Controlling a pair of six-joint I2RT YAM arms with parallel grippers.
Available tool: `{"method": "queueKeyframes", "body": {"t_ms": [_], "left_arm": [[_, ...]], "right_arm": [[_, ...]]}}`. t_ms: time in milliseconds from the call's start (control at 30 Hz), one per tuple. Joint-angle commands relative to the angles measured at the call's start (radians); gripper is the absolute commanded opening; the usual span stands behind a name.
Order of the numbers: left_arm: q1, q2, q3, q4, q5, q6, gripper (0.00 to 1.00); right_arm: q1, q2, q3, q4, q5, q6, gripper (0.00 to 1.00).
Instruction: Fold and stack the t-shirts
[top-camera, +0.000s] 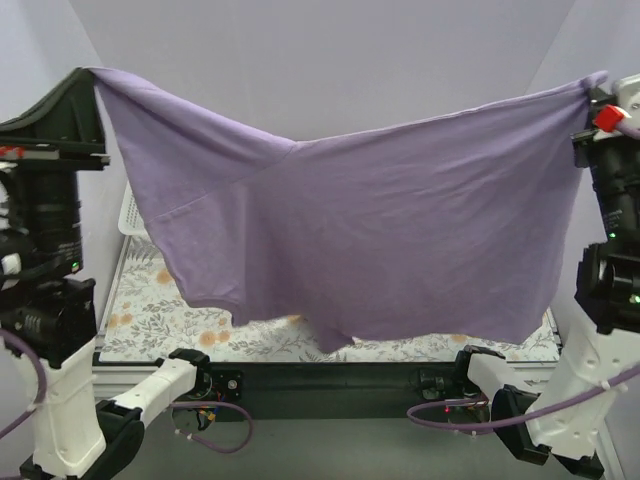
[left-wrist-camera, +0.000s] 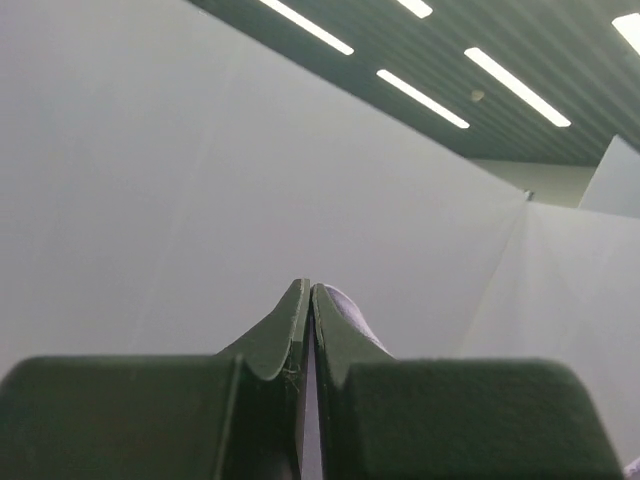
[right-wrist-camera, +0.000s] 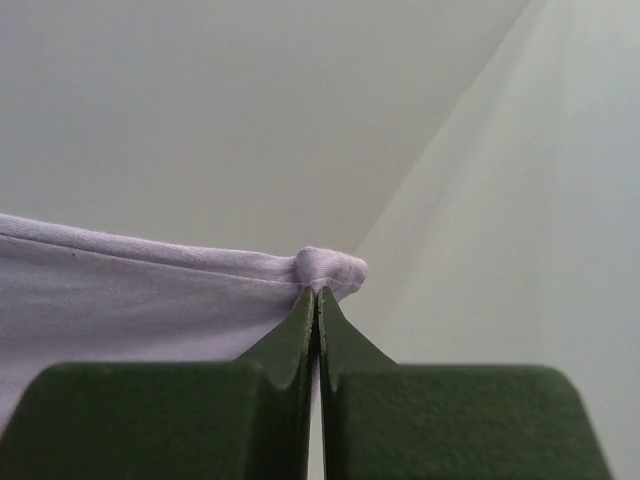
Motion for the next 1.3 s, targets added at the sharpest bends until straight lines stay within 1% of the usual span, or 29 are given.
{"method": "queueKeyframes", "body": {"t_ms": [0,133,200,233,300,333,367,400,433,467,567,633,667,700,767,800,833,867,900,933,967,1000,1033,1067,1100,1133,1200,1233,1267], "left_arm": [[-0.005,0.073,-0.147,0.001,-0.050,0.035,0.00],[-0.005,0.162,-0.292,0.085,-0.068,0.047,0.00],[-0.003,0.225,-0.291,0.109,-0.076,0.050,0.00],[-0.003,0.299,-0.248,0.113,-0.076,0.046,0.00],[0.002,0.378,-0.171,0.120,-0.070,0.030,0.00],[0.003,0.462,-0.118,0.117,-0.065,0.008,0.00],[0.006,0.510,0.041,0.108,-0.054,-0.005,0.00],[0.006,0.560,0.130,0.081,-0.047,-0.017,0.00],[0.006,0.634,0.204,0.082,-0.034,-0.043,0.00],[0.006,0.659,0.329,0.088,-0.031,-0.060,0.00],[0.006,0.713,0.491,0.073,-0.014,-0.086,0.00],[0.006,0.650,0.460,0.076,0.006,-0.088,0.00],[0.006,0.610,0.422,0.083,0.012,-0.082,0.00],[0.006,0.566,0.294,0.118,0.016,-0.079,0.00],[0.006,0.402,0.125,0.165,0.050,-0.074,0.00],[0.006,0.345,-0.031,0.197,0.058,-0.074,0.00],[0.006,0.232,-0.124,0.199,0.079,-0.071,0.00],[0.006,0.172,-0.207,0.197,0.094,-0.069,0.00],[0.006,0.056,-0.288,0.197,0.110,-0.079,0.00],[0.006,0.000,-0.461,0.199,0.121,-0.091,0.00],[0.006,-0.054,-0.541,0.191,0.186,-0.103,0.00],[0.006,-0.144,-0.632,0.156,0.229,-0.137,0.00],[0.006,-0.183,-0.780,0.130,0.265,-0.157,0.00],[0.006,-0.216,-0.868,0.108,0.359,-0.181,0.00],[0.006,-0.271,-0.939,0.073,0.407,-0.204,0.00],[0.006,-0.295,-1.065,0.056,0.459,-0.244,0.00],[0.006,-0.358,-1.158,-0.001,0.582,-0.287,0.00],[0.006,-0.376,-1.195,-0.031,0.617,-0.310,0.00],[0.006,-0.395,-1.229,-0.111,0.637,-0.315,0.00]], "right_arm": [[-0.006,0.028,-0.173,0.053,-0.116,0.025,0.01],[-0.006,0.085,-0.248,0.081,-0.219,0.056,0.01],[-0.005,0.130,-0.226,0.083,-0.234,0.082,0.01],[-0.002,0.179,-0.188,0.084,-0.236,0.088,0.01],[-0.002,0.237,-0.116,0.086,-0.214,0.129,0.01],[-0.002,0.301,-0.013,0.084,-0.205,0.143,0.01],[-0.002,0.334,0.043,0.083,-0.182,0.155,0.01],[-0.002,0.369,0.101,0.084,-0.167,0.178,0.01],[-0.002,0.430,0.224,0.081,-0.150,0.185,0.01],[0.000,0.452,0.261,0.090,-0.128,0.183,0.01],[-0.002,0.449,0.289,0.136,-0.086,0.166,0.01],[-0.008,0.396,0.250,0.148,-0.070,0.144,0.01],[-0.009,0.367,0.207,0.155,-0.071,0.131,0.01],[-0.014,0.333,0.103,0.176,-0.082,0.116,0.01],[-0.014,0.204,-0.061,0.210,-0.125,0.065,0.01],[-0.014,0.155,-0.244,0.248,-0.139,0.048,0.01],[-0.014,0.053,-0.333,0.268,-0.154,0.024,0.01],[-0.014,0.000,-0.419,0.280,-0.182,-0.028,0.01],[-0.015,-0.097,-0.599,0.290,-0.190,-0.057,0.01],[-0.015,-0.145,-0.678,0.294,-0.206,-0.086,0.01],[-0.015,-0.190,-0.773,0.296,-0.238,-0.117,0.01],[-0.014,-0.269,-0.851,0.294,-0.249,-0.175,0.01],[-0.015,-0.302,-0.998,0.284,-0.262,-0.195,0.01],[-0.015,-0.330,-1.060,0.268,-0.289,-0.229,0.01],[-0.015,-0.378,-1.115,0.262,-0.297,-0.273,0.01],[-0.015,-0.400,-1.225,0.257,-0.308,-0.300,0.01],[-0.015,-0.443,-1.307,0.219,-0.340,-0.384,0.01],[-0.015,-0.457,-1.362,0.201,-0.348,-0.413,0.01],[-0.015,-0.466,-1.386,0.160,-0.357,-0.442,0.01]]}}
